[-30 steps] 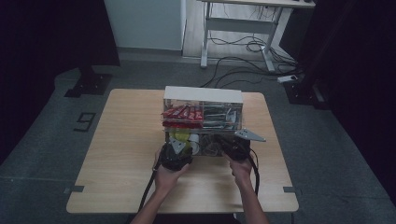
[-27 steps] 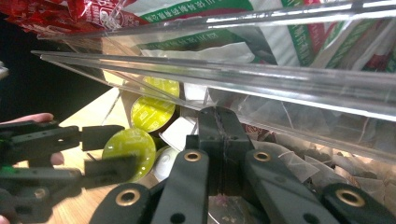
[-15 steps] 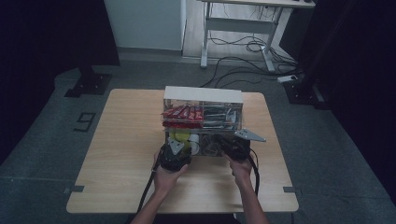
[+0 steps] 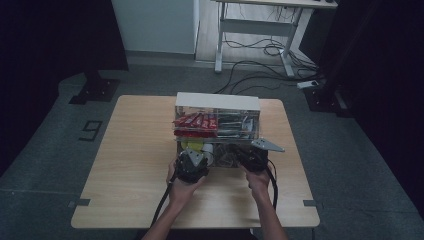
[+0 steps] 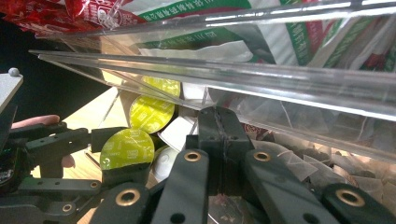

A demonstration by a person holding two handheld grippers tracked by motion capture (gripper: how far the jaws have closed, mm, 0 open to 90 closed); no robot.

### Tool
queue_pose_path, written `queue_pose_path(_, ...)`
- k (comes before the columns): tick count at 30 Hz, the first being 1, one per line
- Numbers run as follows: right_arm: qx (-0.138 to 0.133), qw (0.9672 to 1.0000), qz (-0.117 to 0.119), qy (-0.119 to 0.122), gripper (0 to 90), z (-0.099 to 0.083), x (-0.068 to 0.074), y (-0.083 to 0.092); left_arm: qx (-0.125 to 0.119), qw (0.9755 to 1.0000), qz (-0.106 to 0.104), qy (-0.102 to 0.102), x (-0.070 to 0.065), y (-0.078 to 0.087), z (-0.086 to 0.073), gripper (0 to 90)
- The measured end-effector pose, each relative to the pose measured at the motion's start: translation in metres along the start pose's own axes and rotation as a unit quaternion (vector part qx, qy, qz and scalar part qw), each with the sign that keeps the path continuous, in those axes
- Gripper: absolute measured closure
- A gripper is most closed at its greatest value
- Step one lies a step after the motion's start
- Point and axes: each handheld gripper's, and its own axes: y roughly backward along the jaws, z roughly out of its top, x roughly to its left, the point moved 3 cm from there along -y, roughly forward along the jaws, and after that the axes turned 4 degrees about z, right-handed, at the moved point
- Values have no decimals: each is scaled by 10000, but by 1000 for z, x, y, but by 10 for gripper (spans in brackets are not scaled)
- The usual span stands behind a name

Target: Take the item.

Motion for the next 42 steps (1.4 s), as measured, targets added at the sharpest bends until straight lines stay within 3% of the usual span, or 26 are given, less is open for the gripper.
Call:
queue_pose_path(7,0,10000,-1,-11,891,0,0,1,-4,10000,-86,24,2,1,0,404)
queue_pose_path(18,-1,10000,-2,-11,891,0,-1,1,-183,9989,-247,360,13,14,1,405)
queue_pose_path(26,3,10000,-1,-14,891,0,-1,1,-216,9969,-549,525,17,26,2,405)
queue_pose_path(42,1,10000,-28,-28,891,-1,-3,2,-380,9941,-667,765,34,46,-7,406)
